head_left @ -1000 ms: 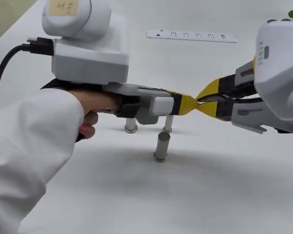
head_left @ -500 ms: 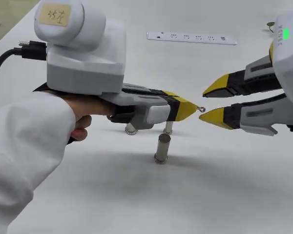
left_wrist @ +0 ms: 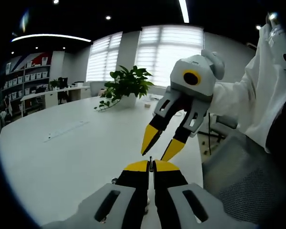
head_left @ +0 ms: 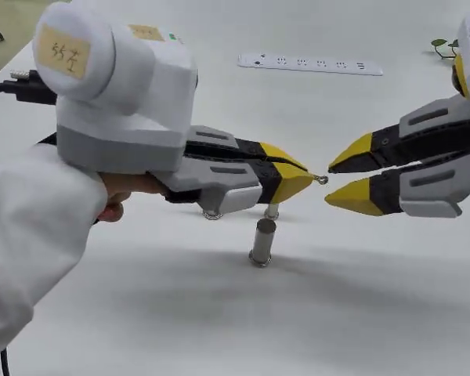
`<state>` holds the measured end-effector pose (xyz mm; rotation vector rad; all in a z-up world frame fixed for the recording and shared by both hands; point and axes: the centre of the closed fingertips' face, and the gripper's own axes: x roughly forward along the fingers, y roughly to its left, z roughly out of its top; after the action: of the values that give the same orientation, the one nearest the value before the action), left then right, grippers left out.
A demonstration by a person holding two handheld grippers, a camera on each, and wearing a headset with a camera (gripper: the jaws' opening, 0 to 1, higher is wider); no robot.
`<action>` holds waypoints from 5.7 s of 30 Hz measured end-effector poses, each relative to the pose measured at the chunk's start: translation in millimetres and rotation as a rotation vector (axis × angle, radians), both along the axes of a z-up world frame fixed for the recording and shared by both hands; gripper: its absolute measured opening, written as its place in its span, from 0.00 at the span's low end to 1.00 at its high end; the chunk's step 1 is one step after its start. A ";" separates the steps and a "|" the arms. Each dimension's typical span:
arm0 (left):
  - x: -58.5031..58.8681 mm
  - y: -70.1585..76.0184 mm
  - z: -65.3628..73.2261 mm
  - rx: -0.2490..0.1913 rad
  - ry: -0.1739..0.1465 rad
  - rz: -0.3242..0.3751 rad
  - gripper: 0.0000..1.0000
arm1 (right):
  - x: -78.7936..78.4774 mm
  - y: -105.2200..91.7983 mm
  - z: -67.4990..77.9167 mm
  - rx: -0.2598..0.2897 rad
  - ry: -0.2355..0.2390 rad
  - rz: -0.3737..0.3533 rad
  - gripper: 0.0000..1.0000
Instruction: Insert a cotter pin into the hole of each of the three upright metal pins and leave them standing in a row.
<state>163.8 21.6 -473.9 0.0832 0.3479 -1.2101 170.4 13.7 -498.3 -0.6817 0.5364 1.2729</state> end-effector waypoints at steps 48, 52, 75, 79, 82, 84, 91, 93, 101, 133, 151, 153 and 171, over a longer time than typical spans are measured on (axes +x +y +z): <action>-36.7 -11.3 -11.0 0.154 -0.159 -0.281 0.00 | -44.8 4.1 -12.2 -0.097 0.111 0.219 0.00; -38.3 -10.7 -12.0 0.160 -0.157 -0.289 0.00 | -44.9 3.7 -13.1 -0.105 0.109 0.228 0.00; -22.5 5.9 -41.2 0.202 -0.066 -0.153 0.17 | -32.2 -8.0 -29.2 -0.118 0.153 0.129 0.00; -13.0 17.4 -49.2 0.210 -0.057 -0.119 0.19 | -28.1 -11.7 -36.5 -0.138 0.152 0.111 0.00; -4.2 23.4 -53.6 0.213 -0.055 -0.091 0.20 | -30.9 -9.3 -42.3 -0.164 0.151 0.099 0.00; 0.9 26.1 -57.4 0.220 -0.058 -0.078 0.21 | -30.6 -9.0 -46.2 -0.169 0.156 0.100 0.00; 2.5 29.2 -73.1 0.252 -0.026 -0.099 0.20 | -22.4 -10.7 -64.7 -0.182 0.171 0.072 0.00; 2.3 28.7 -74.9 0.264 -0.030 -0.109 0.20 | -20.8 -11.4 -67.9 -0.181 0.176 0.062 0.00; 1.7 25.3 -82.4 0.296 -0.037 -0.135 0.18 | -20.7 -10.7 -74.2 -0.180 0.196 0.061 0.00; -1.2 23.0 -82.4 0.308 -0.020 -0.147 0.10 | -15.6 13.3 -74.2 -0.187 0.183 0.093 0.00; -1.5 20.3 -83.0 0.305 -0.001 -0.140 0.10 | -17.1 33.8 -74.2 -0.168 0.162 0.146 0.00; -1.5 20.3 -83.0 0.305 -0.001 -0.140 0.10 | -16.4 31.6 -73.3 -0.154 0.185 0.128 0.00; -1.0 20.6 -82.8 0.306 0.003 -0.128 0.10 | -13.8 10.0 -61.7 -0.063 0.227 0.012 0.00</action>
<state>162.8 42.2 -556.7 0.3727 0.5358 -1.2752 156.6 23.8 -560.0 -0.5970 0.7616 1.3580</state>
